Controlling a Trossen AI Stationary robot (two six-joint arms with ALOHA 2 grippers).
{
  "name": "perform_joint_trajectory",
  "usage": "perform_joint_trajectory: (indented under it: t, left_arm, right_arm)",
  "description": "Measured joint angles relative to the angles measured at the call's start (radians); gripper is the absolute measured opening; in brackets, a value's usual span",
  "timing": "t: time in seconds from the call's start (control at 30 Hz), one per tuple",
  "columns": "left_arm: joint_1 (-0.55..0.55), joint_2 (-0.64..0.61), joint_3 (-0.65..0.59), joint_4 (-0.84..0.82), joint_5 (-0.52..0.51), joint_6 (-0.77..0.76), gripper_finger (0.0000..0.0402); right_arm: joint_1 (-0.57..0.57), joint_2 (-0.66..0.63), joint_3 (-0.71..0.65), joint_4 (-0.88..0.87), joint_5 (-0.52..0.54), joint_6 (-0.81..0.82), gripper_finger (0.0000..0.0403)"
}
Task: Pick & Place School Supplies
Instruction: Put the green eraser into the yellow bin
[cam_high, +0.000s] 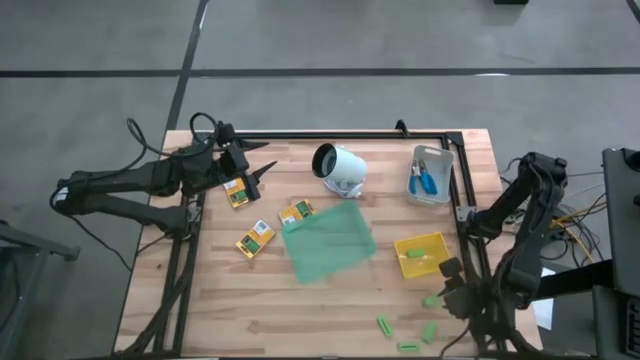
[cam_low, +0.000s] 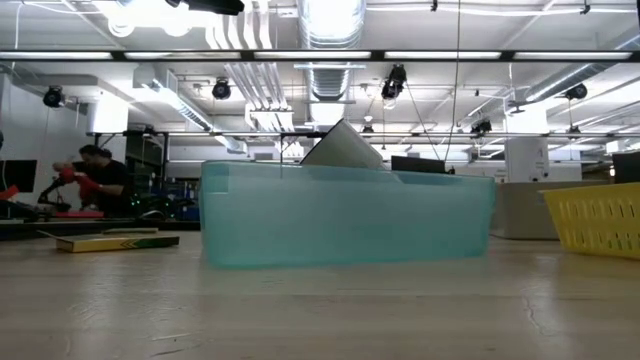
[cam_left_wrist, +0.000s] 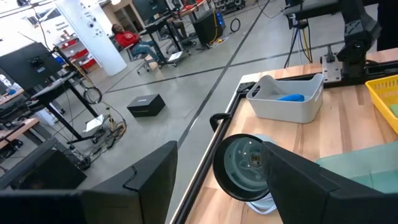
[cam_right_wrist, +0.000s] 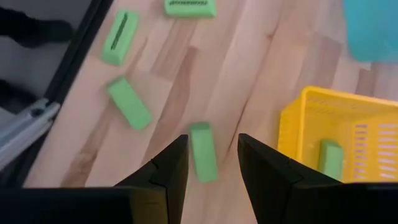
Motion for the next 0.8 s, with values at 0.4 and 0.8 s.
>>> perform_joint_trajectory:
  t: [0.4, 0.8]
  left_arm:
    - [0.000, 0.000, 0.000, 0.000, 0.000, 0.000, 0.0236]
    - [0.000, 0.000, 0.000, 0.000, 0.000, 0.000, 0.0236]
  right_arm:
    - [0.001, 0.233, -0.002, 0.095, 0.006, 0.048, 0.0138]
    - [-0.006, 0.165, -0.094, 0.218, -0.045, 0.030, 0.0141]
